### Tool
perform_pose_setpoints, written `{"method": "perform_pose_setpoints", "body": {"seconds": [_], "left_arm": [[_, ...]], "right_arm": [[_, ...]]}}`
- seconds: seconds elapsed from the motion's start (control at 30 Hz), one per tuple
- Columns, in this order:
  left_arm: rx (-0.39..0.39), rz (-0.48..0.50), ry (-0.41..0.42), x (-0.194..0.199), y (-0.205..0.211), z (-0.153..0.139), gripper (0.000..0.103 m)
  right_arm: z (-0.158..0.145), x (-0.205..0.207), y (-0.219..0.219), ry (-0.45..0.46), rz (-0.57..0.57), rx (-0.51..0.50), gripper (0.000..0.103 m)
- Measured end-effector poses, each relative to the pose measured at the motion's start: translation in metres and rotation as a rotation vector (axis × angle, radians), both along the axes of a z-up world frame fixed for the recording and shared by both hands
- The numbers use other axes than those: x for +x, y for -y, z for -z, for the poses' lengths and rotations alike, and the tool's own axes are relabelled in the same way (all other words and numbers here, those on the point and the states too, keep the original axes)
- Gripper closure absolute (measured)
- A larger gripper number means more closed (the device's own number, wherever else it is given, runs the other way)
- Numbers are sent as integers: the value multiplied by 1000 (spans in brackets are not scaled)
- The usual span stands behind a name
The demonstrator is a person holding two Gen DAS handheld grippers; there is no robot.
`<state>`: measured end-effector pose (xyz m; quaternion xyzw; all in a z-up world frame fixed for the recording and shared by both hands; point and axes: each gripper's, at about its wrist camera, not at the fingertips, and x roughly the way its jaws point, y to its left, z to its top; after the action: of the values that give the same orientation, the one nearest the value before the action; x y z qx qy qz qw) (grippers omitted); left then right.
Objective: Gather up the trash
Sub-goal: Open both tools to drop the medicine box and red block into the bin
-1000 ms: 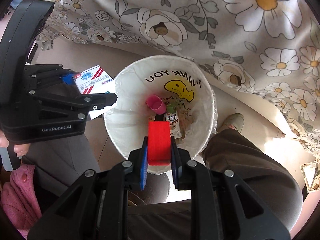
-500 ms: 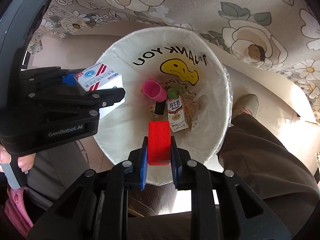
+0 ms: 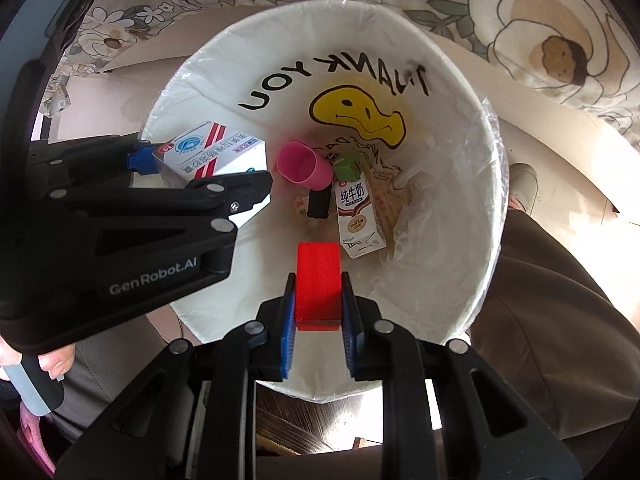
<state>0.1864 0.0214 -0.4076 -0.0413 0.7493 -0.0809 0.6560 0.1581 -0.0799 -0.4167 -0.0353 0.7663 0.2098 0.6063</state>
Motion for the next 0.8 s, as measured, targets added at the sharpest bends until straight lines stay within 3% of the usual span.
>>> {"method": "perform_pose_setpoints", "body": {"seconds": [0.57, 0.67, 0.8], "left_arm": [[-22, -27, -19, 6, -1, 10, 46], [-39, -36, -22, 7, -1, 10, 40], [-37, -31, -17, 7, 1, 9, 36]], "right_arm": [[16, -3, -10, -34, -12, 6, 81], [18, -3, -11, -23, -14, -21, 54], [18, -3, -12, -10, -13, -7, 49]]}}
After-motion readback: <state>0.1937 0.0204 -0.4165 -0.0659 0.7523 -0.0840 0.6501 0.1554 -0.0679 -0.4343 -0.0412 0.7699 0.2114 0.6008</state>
